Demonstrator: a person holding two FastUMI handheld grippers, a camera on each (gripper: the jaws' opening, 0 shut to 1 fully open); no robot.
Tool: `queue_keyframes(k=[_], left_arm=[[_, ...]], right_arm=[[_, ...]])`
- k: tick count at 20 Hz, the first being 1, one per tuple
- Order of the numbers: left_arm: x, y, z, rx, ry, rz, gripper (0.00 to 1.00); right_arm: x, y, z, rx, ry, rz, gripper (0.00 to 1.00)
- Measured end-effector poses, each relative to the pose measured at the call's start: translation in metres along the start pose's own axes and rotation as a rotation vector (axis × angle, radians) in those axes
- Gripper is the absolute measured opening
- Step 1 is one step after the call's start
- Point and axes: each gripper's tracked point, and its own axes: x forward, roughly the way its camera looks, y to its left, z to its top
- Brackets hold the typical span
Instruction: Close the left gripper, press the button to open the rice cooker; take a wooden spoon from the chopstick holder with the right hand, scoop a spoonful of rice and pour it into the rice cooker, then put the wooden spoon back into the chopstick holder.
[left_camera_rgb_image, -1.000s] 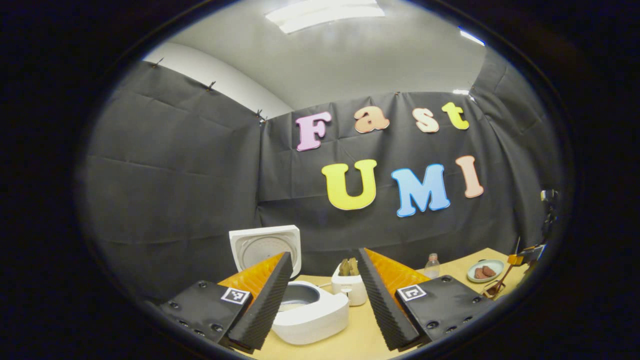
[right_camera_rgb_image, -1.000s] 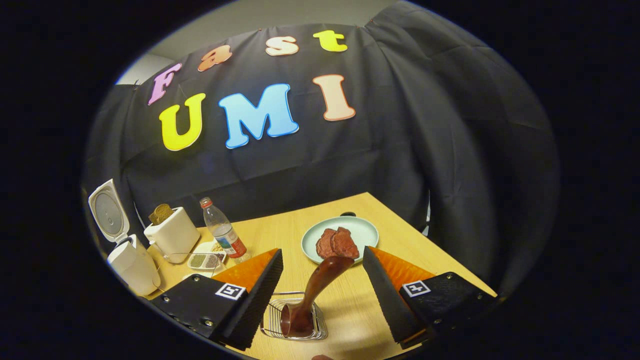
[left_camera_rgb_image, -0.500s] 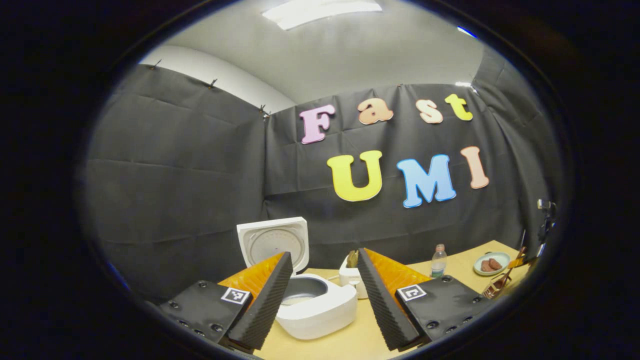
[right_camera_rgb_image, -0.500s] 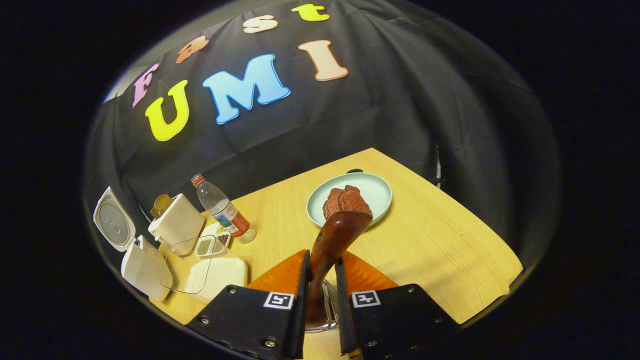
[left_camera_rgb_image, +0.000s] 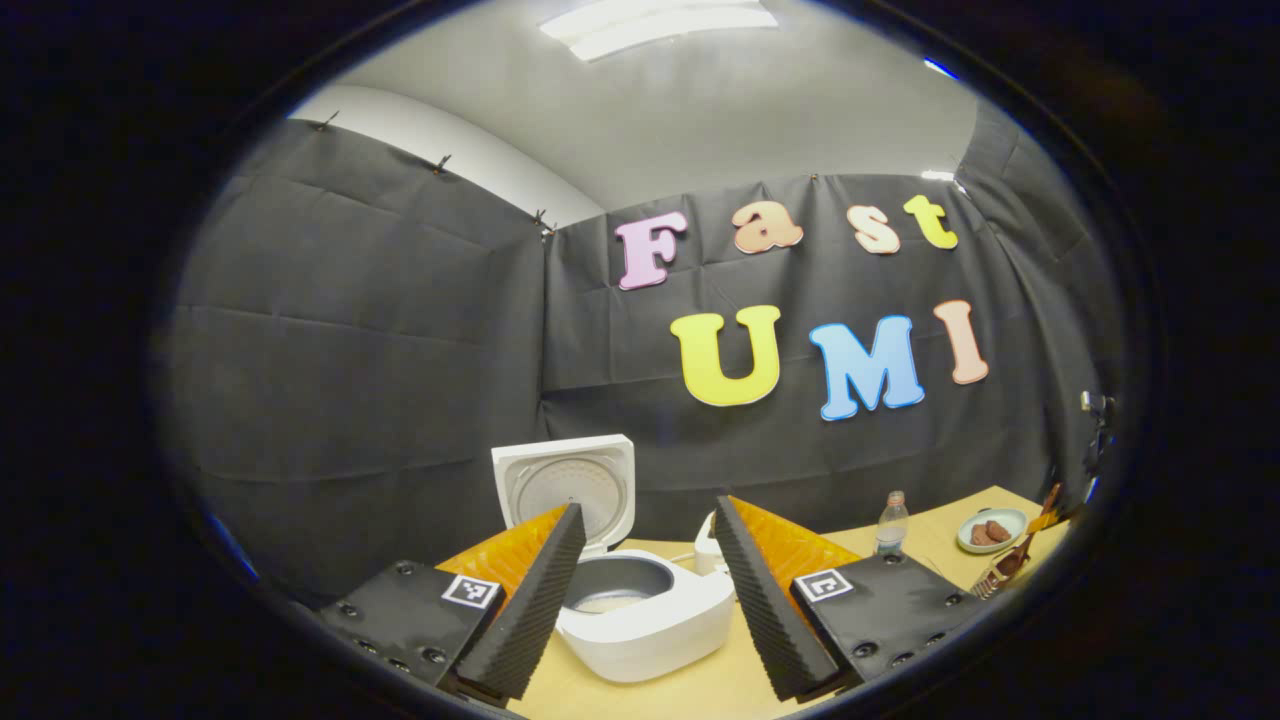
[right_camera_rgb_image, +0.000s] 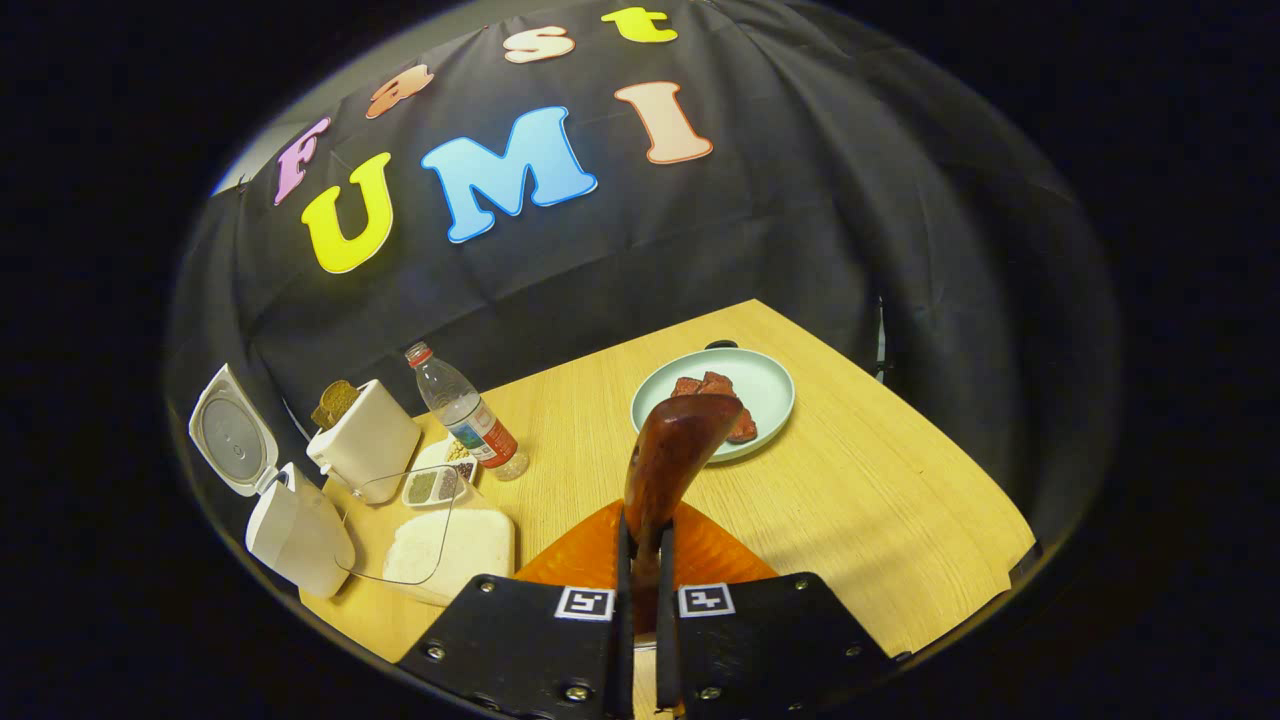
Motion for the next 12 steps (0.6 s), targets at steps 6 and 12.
queue_keyframes(k=[6, 12], left_arm=[[0.009, 0.02, -0.014, -0.046, 0.009, -0.02, 0.92], [0.012, 0.047, -0.026, -0.07, 0.024, -0.023, 0.87]], right_arm=[[-0.033, 0.03, 0.054, -0.035, -0.152, -0.025, 0.09], [-0.04, 0.089, 0.066, -0.02, -0.195, 0.042, 0.09]])
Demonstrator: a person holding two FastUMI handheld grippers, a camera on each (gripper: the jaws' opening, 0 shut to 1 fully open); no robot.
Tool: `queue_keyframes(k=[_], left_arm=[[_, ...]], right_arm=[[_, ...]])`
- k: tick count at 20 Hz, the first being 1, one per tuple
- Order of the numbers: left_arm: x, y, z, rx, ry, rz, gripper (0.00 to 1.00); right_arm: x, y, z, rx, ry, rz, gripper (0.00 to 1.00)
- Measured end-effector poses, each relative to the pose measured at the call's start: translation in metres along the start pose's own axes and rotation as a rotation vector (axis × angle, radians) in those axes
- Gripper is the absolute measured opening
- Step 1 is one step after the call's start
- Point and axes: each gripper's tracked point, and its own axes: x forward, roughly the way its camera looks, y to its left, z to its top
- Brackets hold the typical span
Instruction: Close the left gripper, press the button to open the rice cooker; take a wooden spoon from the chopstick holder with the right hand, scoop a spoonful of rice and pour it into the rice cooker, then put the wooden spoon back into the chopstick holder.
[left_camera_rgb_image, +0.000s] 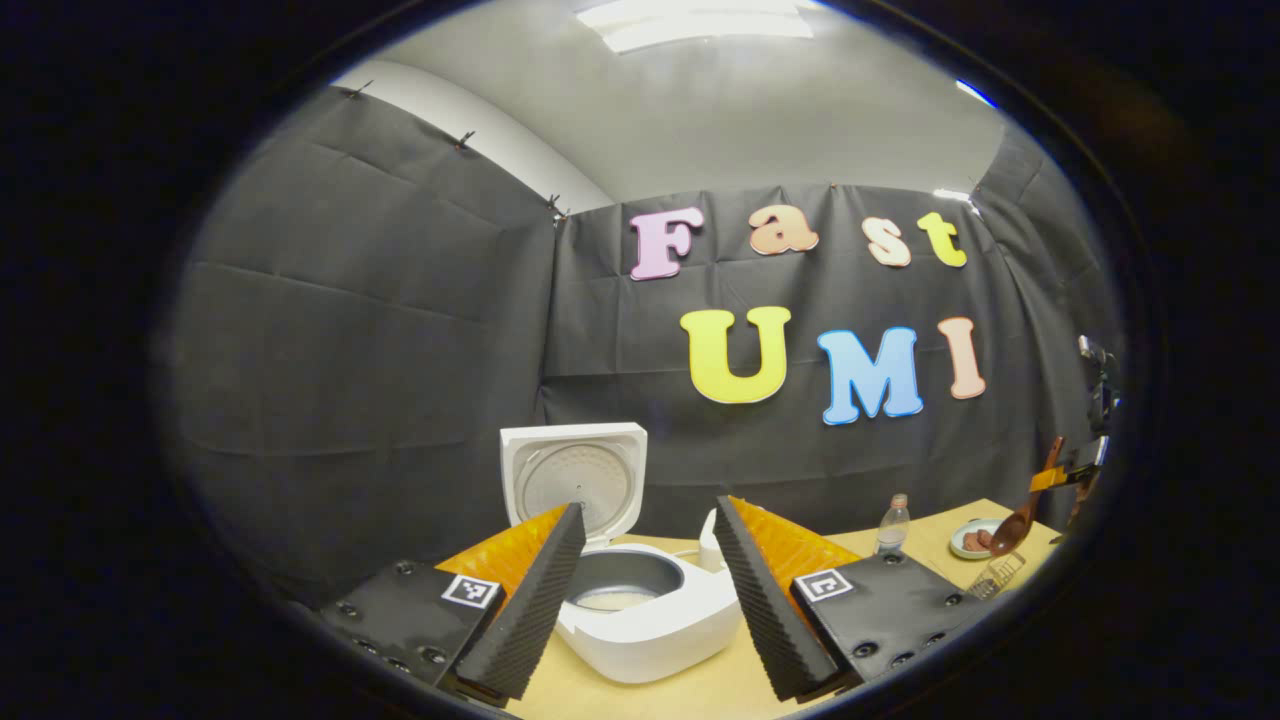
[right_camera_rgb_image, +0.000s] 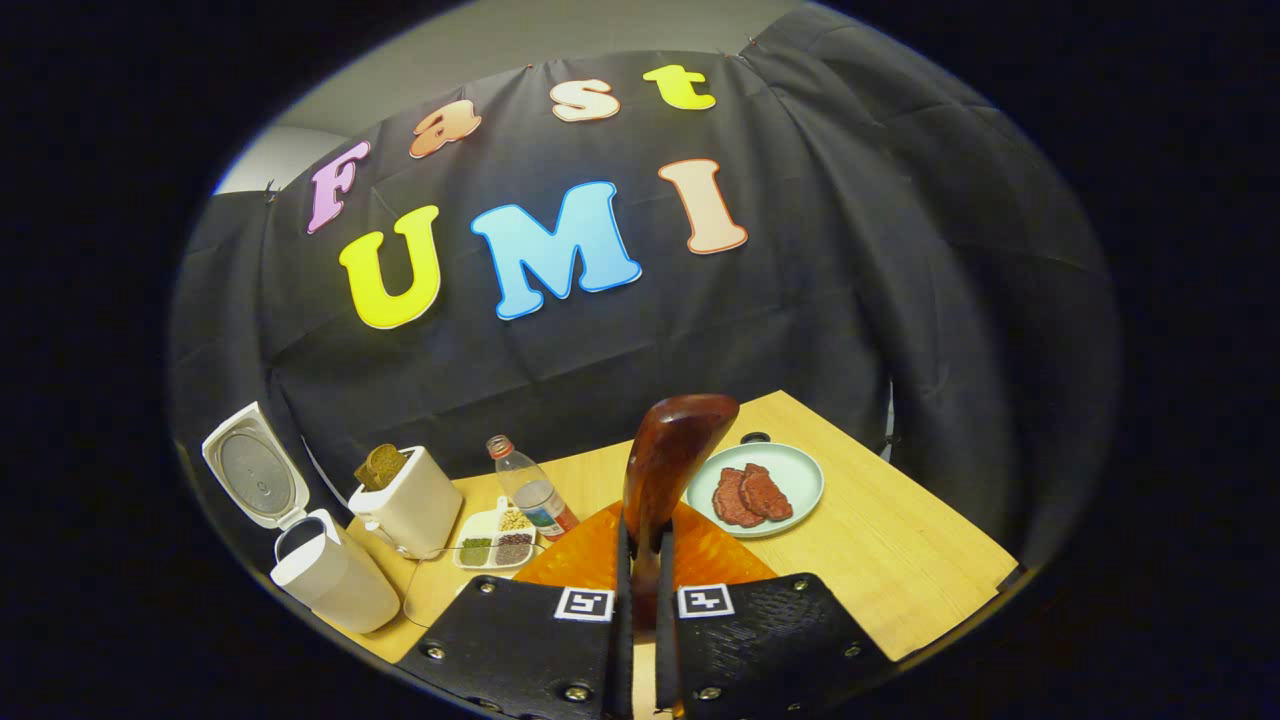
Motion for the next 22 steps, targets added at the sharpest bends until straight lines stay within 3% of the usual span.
queue_keyframes(k=[1, 2, 3, 4, 5, 6, 9, 10, 11, 22], left_arm=[[0.001, 0.007, -0.004, 0.0, 0.001, 0.002, 0.92], [0.001, 0.012, -0.004, 0.0, 0.001, 0.003, 0.87], [0.002, 0.017, -0.005, -0.001, 0.003, 0.005, 0.92], [0.002, 0.021, -0.008, -0.001, 0.007, 0.005, 0.87], [0.001, 0.027, -0.011, 0.002, 0.012, 0.007, 0.92], [0.001, 0.032, -0.012, 0.007, 0.015, 0.009, 0.87], [0.003, 0.052, -0.017, 0.029, 0.025, 0.029, 0.87], [0.004, 0.058, -0.019, 0.031, 0.03, 0.036, 0.92], [0.005, 0.065, -0.022, 0.03, 0.037, 0.044, 0.87], [0.002, 0.118, -0.047, 0.076, 0.116, 0.11, 0.92]], right_arm=[[0.002, 0.01, -0.003, 0.002, -0.001, 0.008, 0.09], [0.005, 0.02, -0.005, 0.003, 0.0, 0.019, 0.09], [0.008, 0.031, -0.01, -0.001, 0.004, 0.028, 0.09], [0.012, 0.042, -0.015, -0.005, 0.01, 0.04, 0.09], [0.016, 0.052, -0.021, -0.009, 0.014, 0.05, 0.09], [0.02, 0.063, -0.026, -0.011, 0.019, 0.06, 0.09], [0.034, 0.086, -0.039, -0.022, 0.009, 0.068, 0.09], [0.04, 0.091, -0.045, -0.032, 0.014, 0.069, 0.09], [0.046, 0.098, -0.055, -0.042, 0.025, 0.069, 0.09], [0.12, 0.117, -0.113, -0.106, 0.066, -0.032, 0.09]])
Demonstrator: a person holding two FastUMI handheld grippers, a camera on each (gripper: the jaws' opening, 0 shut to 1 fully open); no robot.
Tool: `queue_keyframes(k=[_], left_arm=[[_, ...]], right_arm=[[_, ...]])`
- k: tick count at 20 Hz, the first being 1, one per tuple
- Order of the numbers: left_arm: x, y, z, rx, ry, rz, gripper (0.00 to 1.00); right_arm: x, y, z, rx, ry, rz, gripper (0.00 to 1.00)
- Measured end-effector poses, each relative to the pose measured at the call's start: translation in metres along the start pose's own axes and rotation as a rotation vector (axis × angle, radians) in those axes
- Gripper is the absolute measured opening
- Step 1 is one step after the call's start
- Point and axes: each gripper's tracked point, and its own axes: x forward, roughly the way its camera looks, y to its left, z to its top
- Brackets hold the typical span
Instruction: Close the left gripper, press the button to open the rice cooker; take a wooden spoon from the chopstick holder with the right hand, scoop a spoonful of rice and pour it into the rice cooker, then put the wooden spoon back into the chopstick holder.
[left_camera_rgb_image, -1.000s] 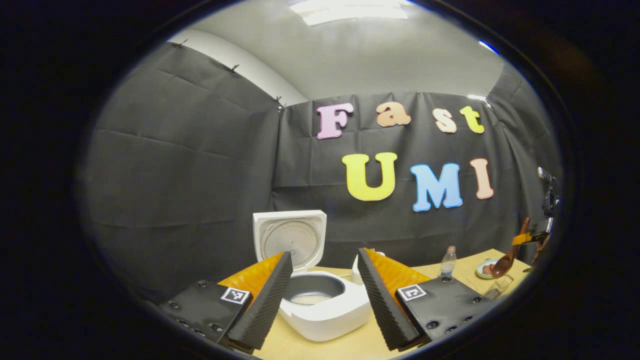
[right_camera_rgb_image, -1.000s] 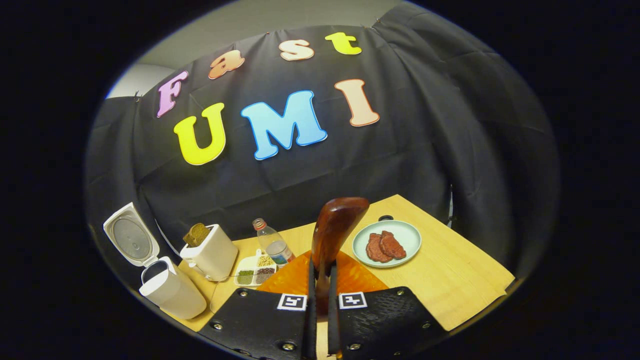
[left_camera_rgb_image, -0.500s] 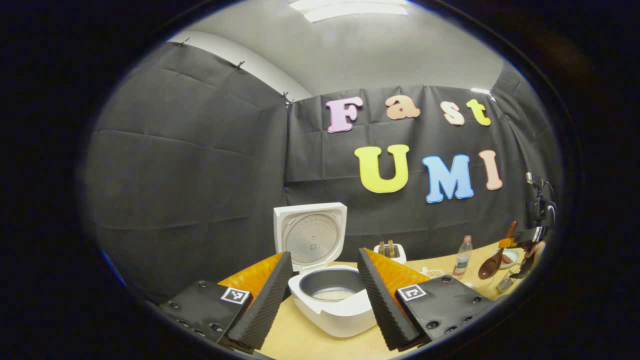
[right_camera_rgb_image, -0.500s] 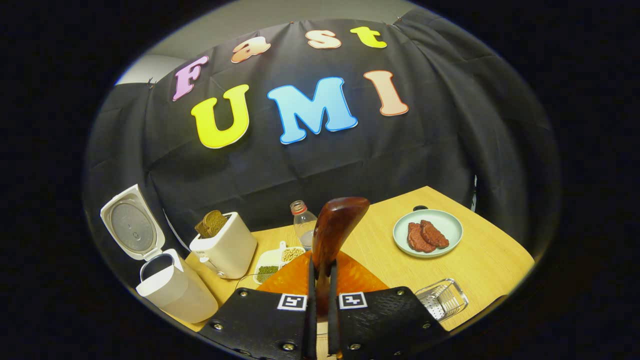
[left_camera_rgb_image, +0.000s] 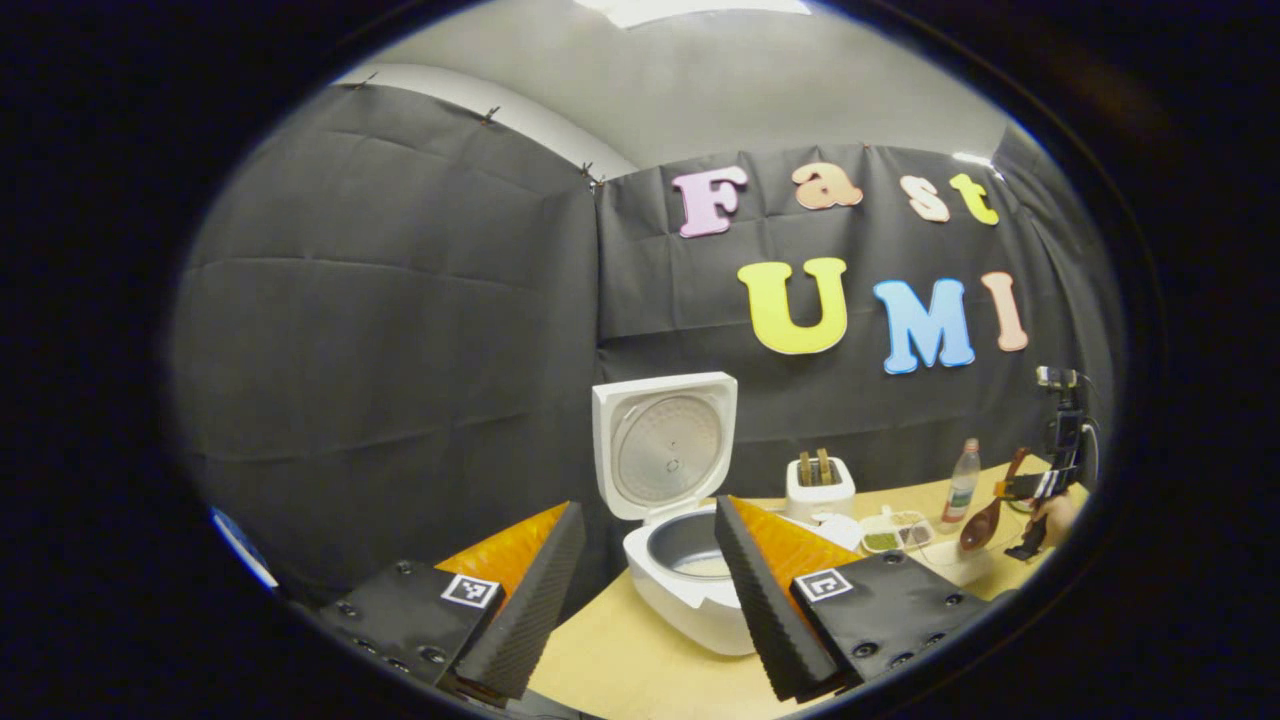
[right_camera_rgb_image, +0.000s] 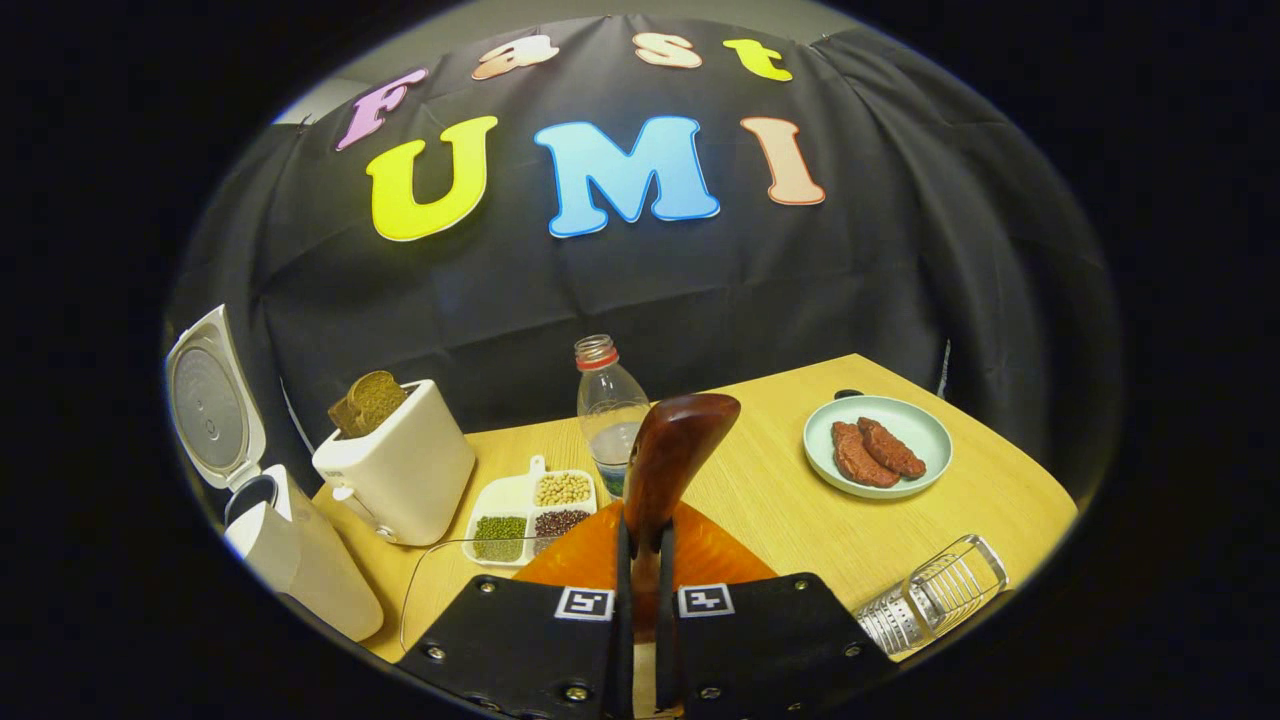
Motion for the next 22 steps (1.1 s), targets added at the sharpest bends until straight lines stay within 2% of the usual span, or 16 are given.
queue_keyframes(k=[5, 6, 7, 8, 13, 16, 17, 20, 21, 22], left_arm=[[-0.003, 0.012, -0.003, 0.013, 0.001, 0.023, 0.92], [-0.004, 0.013, -0.004, 0.01, 0.002, 0.025, 0.96], [-0.004, 0.013, -0.003, 0.006, 0.003, 0.025, 0.92], [-0.003, 0.013, -0.004, 0.004, 0.004, 0.025, 0.96], [-0.003, 0.005, -0.002, -0.005, -0.001, 0.016, 0.93], [-0.003, 0.001, 0.0, -0.005, -0.007, 0.012, 0.92], [-0.003, -0.001, 0.001, -0.005, -0.009, 0.011, 0.87], [-0.004, -0.006, 0.002, -0.003, -0.011, 0.006, 0.92], [-0.005, -0.009, 0.004, -0.001, -0.013, 0.003, 0.87], [-0.007, -0.01, 0.006, 0.003, -0.015, 0.0, 0.96]], right_arm=[[0.009, 0.028, -0.02, -0.028, 0.022, 0.034, 0.09], [0.007, 0.035, -0.024, -0.033, 0.03, 0.047, 0.1], [0.006, 0.042, -0.028, -0.036, 0.04, 0.066, 0.09], [0.003, 0.047, -0.031, -0.035, 0.046, 0.08, 0.09], [-0.006, 0.07, -0.042, 0.033, 0.107, 0.16, 0.09], [-0.013, 0.074, -0.046, 0.192, 0.161, 0.205, 0.09], [-0.014, 0.075, -0.048, 0.265, 0.183, 0.219, 0.09], [-0.014, 0.071, -0.053, 0.42, 0.233, 0.241, 0.09], [-0.013, 0.067, -0.055, 0.457, 0.247, 0.245, 0.09], [-0.011, 0.062, -0.056, 0.5, 0.264, 0.246, 0.09]])
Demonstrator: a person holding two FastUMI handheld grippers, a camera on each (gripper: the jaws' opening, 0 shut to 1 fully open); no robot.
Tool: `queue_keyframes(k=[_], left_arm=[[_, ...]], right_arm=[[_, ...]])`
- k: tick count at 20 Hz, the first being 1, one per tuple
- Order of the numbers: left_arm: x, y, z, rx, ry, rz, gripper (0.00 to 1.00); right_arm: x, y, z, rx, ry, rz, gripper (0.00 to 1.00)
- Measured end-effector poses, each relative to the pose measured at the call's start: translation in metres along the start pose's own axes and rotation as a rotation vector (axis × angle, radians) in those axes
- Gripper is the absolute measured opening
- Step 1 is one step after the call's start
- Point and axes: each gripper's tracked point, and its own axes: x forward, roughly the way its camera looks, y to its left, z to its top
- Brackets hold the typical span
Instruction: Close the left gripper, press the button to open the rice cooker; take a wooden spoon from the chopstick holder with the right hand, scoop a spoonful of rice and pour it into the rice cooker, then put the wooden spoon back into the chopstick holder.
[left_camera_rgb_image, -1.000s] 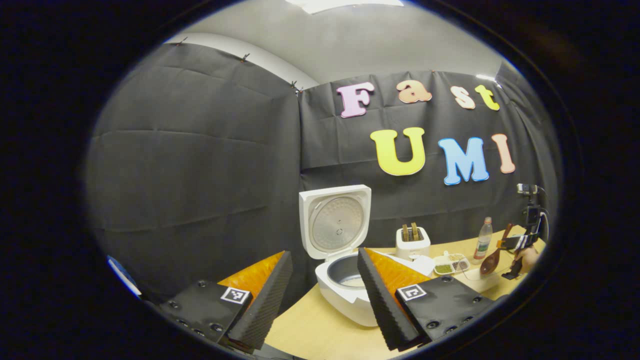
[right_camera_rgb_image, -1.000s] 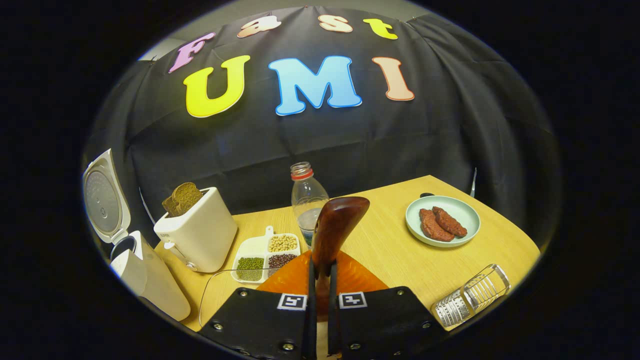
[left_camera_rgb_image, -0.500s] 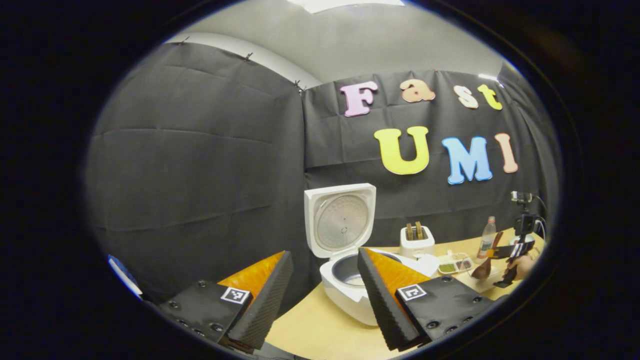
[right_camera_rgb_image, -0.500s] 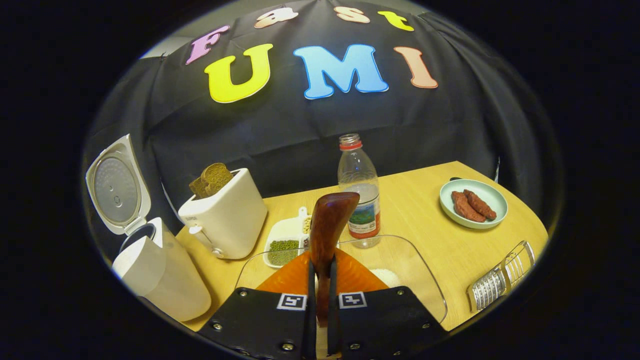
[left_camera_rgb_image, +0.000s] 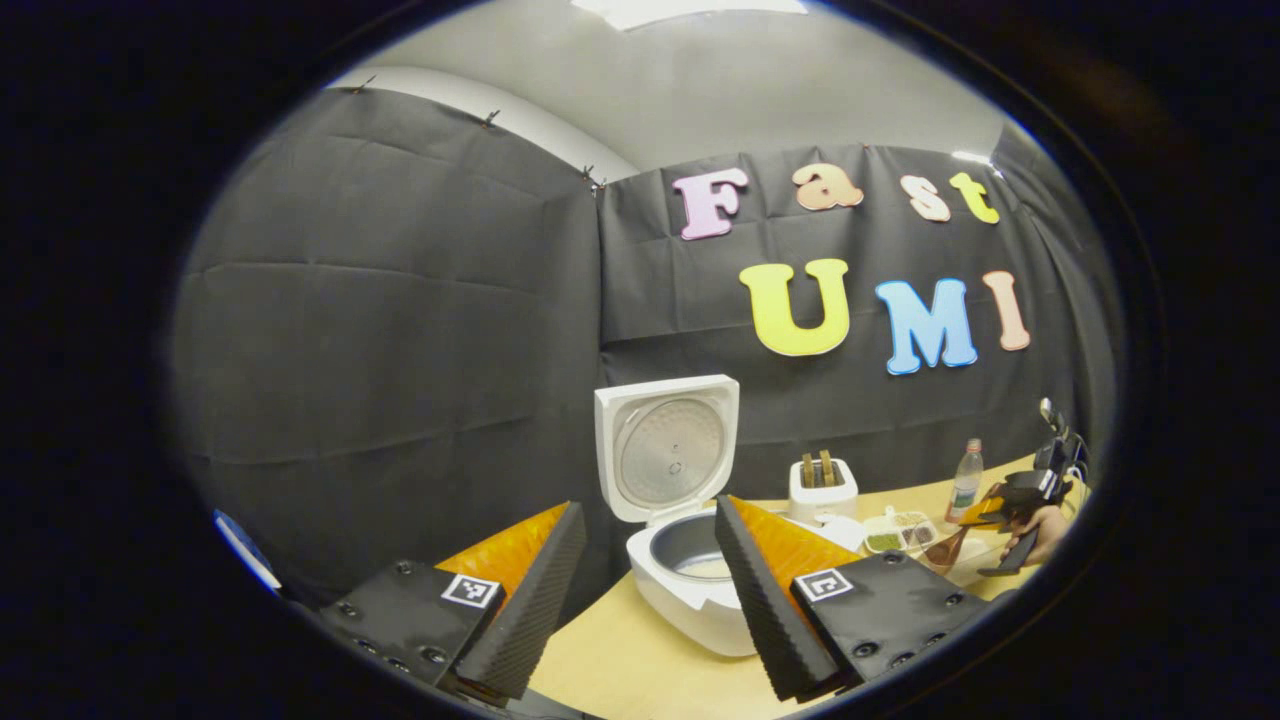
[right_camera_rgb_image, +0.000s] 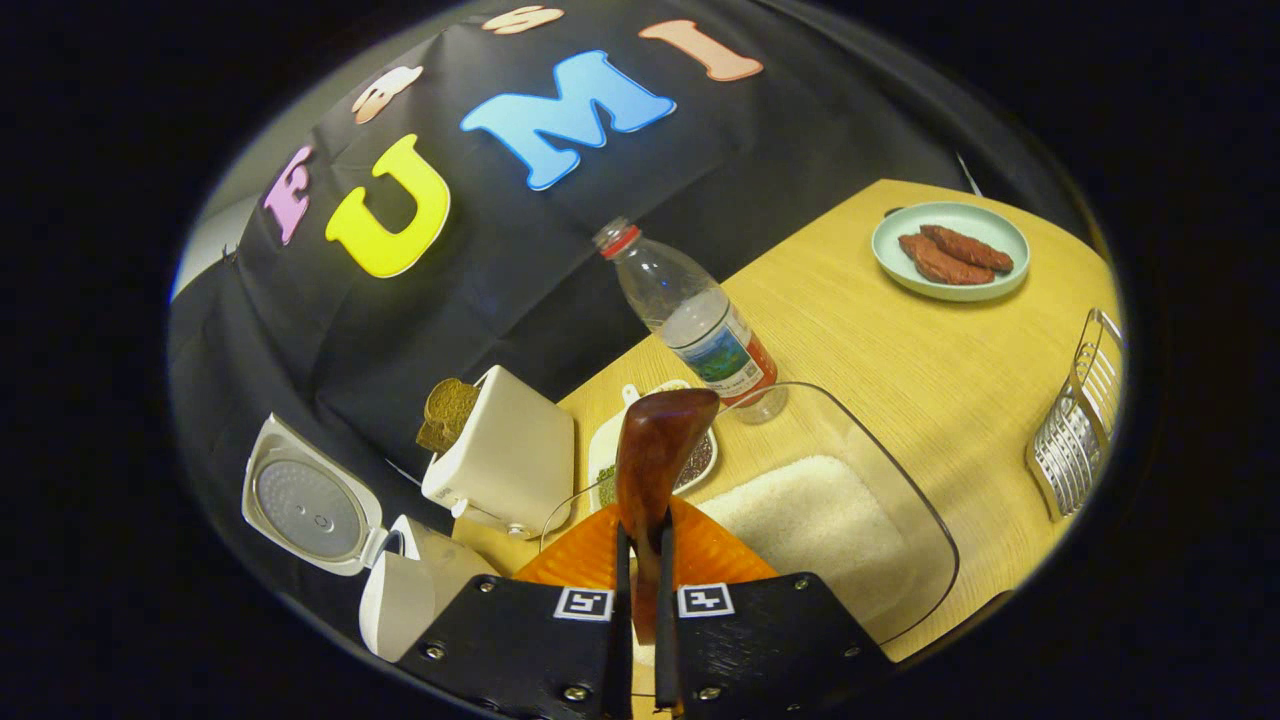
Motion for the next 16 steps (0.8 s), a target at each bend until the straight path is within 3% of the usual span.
queue_keyframes(k=[3, 5, 7, 9, 14, 16], left_arm=[[0.0, -0.008, 0.008, 0.017, -0.011, -0.007, 0.92], [-0.002, -0.013, 0.012, 0.025, -0.019, -0.013, 0.96], [-0.004, -0.017, 0.015, 0.03, -0.025, -0.016, 0.87], [-0.005, -0.022, 0.016, 0.028, -0.029, -0.023, 0.96], [-0.006, -0.022, 0.017, -0.007, -0.04, -0.025, 0.87], [-0.006, -0.018, 0.011, -0.026, -0.036, -0.019, 0.92]], right_arm=[[-0.004, -0.009, 0.007, 0.132, 0.01, 0.012, 0.09], [-0.01, -0.012, 0.017, 0.186, -0.001, 0.021, 0.09], [-0.017, -0.01, 0.029, 0.243, -0.011, 0.042, 0.09], [-0.023, -0.004, 0.041, 0.312, -0.02, 0.075, 0.09], [-0.04, 0.035, 0.056, 0.425, 0.004, 0.167, 0.09], [-0.043, 0.056, 0.058, 0.441, 0.018, 0.209, 0.09]])
